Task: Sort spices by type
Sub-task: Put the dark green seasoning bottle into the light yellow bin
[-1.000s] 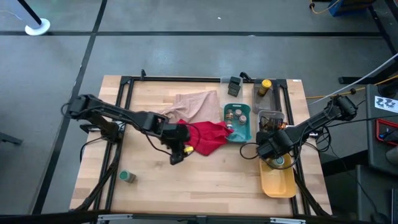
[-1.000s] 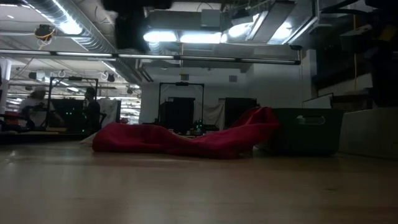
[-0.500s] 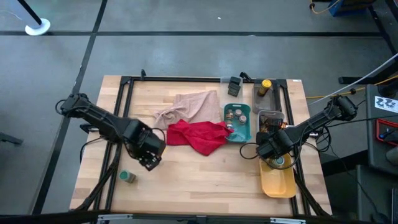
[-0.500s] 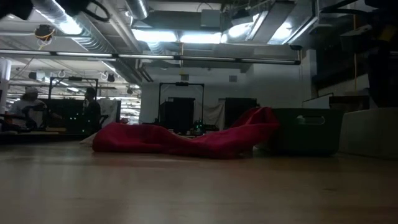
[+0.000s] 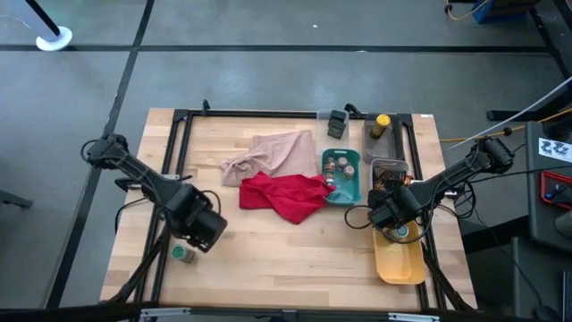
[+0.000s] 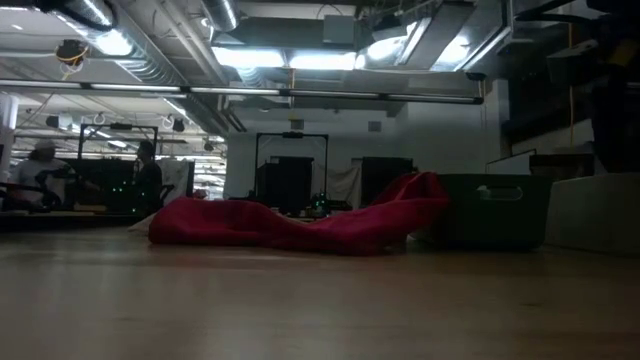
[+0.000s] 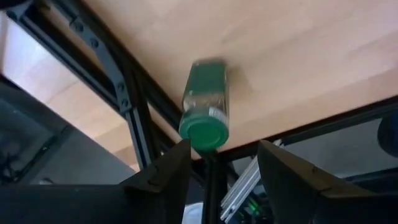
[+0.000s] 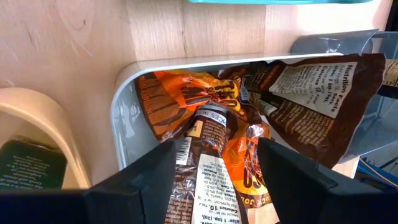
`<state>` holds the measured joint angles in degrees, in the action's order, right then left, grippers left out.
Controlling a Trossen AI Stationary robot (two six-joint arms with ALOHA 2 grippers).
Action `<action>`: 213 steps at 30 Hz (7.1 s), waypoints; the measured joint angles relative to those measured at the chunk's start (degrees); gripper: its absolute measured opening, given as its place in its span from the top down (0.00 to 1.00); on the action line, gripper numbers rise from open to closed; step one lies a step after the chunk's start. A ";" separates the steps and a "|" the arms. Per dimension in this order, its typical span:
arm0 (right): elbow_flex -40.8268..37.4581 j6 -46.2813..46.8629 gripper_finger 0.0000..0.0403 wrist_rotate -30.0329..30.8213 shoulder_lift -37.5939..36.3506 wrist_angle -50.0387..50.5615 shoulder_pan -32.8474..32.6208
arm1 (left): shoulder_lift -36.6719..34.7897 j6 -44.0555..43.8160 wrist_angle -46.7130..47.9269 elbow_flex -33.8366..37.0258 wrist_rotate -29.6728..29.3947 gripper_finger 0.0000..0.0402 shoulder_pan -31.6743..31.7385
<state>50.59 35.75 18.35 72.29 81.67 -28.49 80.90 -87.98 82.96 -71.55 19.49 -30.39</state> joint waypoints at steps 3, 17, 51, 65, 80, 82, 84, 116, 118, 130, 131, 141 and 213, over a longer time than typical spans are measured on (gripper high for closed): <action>0.00 0.00 0.44 0.00 0.00 -0.11 0.00 | 0.00 -3.97 -0.92 0.01 0.10 0.58 -3.21; 0.00 -0.01 0.44 0.00 0.00 -1.20 0.00 | 0.03 -23.42 -8.21 0.04 -6.16 0.58 -17.31; 0.00 -0.04 0.44 -0.02 0.00 -1.22 0.00 | 0.04 -21.96 -6.86 0.04 -7.83 0.58 -19.61; 0.00 -0.04 0.44 -0.02 0.00 -1.22 0.00 | 0.15 -18.01 -7.27 0.09 -9.77 0.58 -19.54; 0.00 -0.04 0.44 -1.28 0.00 -1.19 0.02 | 0.22 -23.77 -12.45 5.81 -1.64 0.58 -19.52; 0.00 -0.05 0.44 -1.53 0.00 -1.20 0.02 | 0.22 -22.55 -14.90 6.99 -1.64 0.58 -19.27; 0.00 -0.06 0.44 -1.53 0.00 -1.18 0.00 | 0.22 -22.24 -15.79 7.53 -1.66 0.58 -19.15; 0.00 -0.04 0.44 -1.51 0.00 -3.88 0.00 | 0.20 -25.80 -13.13 7.54 -0.60 0.58 -19.82; 0.00 -0.04 0.44 -1.53 0.00 -5.39 0.02 | 0.20 -25.54 -13.13 7.54 -0.61 0.58 -19.82; 0.00 -0.04 0.44 -1.51 0.00 -19.35 0.02 | 0.20 -20.92 -13.16 7.54 -0.72 0.58 -19.82; 0.00 -0.04 0.44 -1.51 0.00 -20.70 0.01 | 0.17 -21.13 -13.13 7.54 -0.70 0.58 -19.82; 0.00 -0.04 0.44 -1.51 0.00 -33.99 0.00 | 0.09 -22.60 -11.43 7.54 -1.94 0.58 -20.19; 0.00 -0.03 0.44 -1.51 0.00 -43.05 0.02 | 0.66 -33.75 -31.26 20.44 -18.22 0.43 -27.96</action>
<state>50.59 35.72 16.84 72.29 38.62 -28.47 81.56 -121.73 51.70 -51.11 1.27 -58.35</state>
